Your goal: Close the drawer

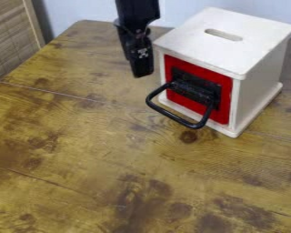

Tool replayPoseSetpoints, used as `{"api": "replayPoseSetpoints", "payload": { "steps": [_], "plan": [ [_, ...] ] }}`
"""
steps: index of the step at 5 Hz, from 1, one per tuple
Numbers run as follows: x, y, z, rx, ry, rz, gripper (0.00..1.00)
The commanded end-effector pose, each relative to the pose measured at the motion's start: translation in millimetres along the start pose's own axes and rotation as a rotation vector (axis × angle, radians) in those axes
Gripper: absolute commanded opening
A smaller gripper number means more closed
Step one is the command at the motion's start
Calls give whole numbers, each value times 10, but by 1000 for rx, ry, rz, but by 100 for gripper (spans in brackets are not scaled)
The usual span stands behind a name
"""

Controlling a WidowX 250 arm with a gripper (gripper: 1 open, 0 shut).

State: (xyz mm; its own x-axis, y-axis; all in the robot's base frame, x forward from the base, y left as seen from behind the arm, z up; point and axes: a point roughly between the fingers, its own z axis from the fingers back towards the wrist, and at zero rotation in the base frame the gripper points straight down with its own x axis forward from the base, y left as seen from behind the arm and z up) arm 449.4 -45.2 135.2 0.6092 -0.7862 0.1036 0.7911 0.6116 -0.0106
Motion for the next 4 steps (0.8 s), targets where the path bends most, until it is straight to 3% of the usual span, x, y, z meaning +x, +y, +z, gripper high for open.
{"api": "replayPoseSetpoints", "payload": {
  "steps": [1,3,4],
  "plan": [
    [7,8,307,76,-56,9,100],
    [80,-182,266,80,-47,28,100],
    [37,-215,329,120,-52,58,100]
  ]
}}
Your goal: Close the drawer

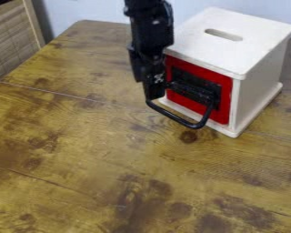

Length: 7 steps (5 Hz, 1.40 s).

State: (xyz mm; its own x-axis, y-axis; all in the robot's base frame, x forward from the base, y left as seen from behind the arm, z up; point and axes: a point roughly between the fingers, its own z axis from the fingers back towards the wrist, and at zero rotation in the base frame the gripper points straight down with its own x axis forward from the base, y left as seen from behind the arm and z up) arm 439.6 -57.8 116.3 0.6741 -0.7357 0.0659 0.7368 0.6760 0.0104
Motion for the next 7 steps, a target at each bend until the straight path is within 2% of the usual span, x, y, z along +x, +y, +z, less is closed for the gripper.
{"api": "replayPoseSetpoints", "payload": {
  "steps": [1,2,3,4,5,6,7],
  "plan": [
    [-55,-67,642,112,-121,20,100],
    [-103,110,612,78,-154,-58,100],
    [-148,287,478,11,-146,-119,100],
    [-136,395,305,4,-90,-141,100],
    [-16,469,269,45,-48,-156,0],
    [83,474,286,96,-65,-165,100],
    [178,425,284,110,-113,-148,100]
  ]
}}
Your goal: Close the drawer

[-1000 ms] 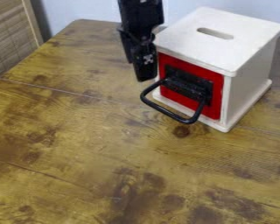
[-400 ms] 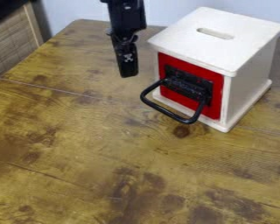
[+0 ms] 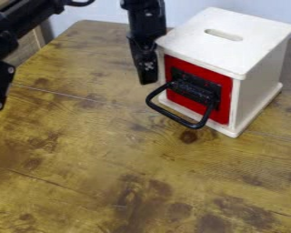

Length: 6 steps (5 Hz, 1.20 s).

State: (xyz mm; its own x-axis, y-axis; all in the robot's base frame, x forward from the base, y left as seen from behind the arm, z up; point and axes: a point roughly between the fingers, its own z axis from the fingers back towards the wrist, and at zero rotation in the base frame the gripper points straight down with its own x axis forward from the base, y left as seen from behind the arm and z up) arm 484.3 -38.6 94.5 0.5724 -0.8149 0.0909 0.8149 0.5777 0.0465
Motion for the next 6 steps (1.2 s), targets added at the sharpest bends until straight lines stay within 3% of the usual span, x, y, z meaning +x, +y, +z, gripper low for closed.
{"api": "replayPoseSetpoints", "payload": {
  "steps": [1,2,3,4,5,6],
  "plan": [
    [106,-66,559,73,-121,2,100],
    [158,-89,654,46,-122,13,100],
    [50,-186,798,-4,-113,34,100],
    [3,-188,851,27,-66,33,100],
    [5,-323,821,86,-50,41,100],
    [9,-468,830,97,-99,54,100]
  ]
}}
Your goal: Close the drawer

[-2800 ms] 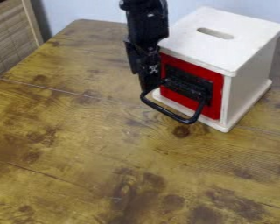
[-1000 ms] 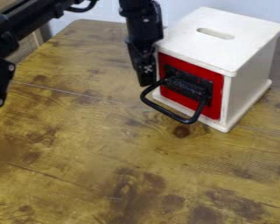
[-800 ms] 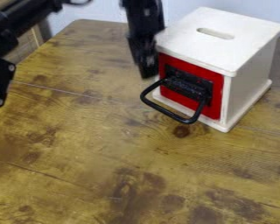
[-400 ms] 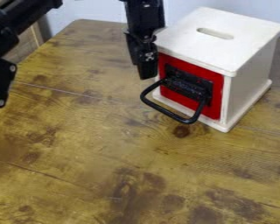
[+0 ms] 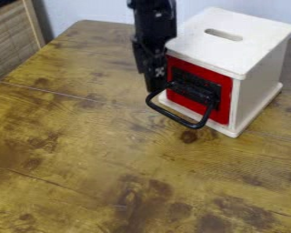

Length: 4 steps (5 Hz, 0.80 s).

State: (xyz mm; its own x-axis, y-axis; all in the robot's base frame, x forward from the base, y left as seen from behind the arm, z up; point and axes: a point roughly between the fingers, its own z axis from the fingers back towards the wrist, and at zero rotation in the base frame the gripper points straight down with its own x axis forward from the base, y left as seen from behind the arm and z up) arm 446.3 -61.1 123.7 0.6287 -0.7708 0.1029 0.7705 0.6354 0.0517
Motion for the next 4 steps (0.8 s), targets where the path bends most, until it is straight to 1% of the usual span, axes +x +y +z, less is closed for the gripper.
{"api": "replayPoseSetpoints", "payload": {
  "steps": [1,2,3,4],
  "plan": [
    [-67,-36,537,53,-130,22,100],
    [-84,106,578,37,-114,67,100],
    [-115,227,469,-16,-94,63,100],
    [-118,285,274,-7,-48,61,100]
  ]
}}
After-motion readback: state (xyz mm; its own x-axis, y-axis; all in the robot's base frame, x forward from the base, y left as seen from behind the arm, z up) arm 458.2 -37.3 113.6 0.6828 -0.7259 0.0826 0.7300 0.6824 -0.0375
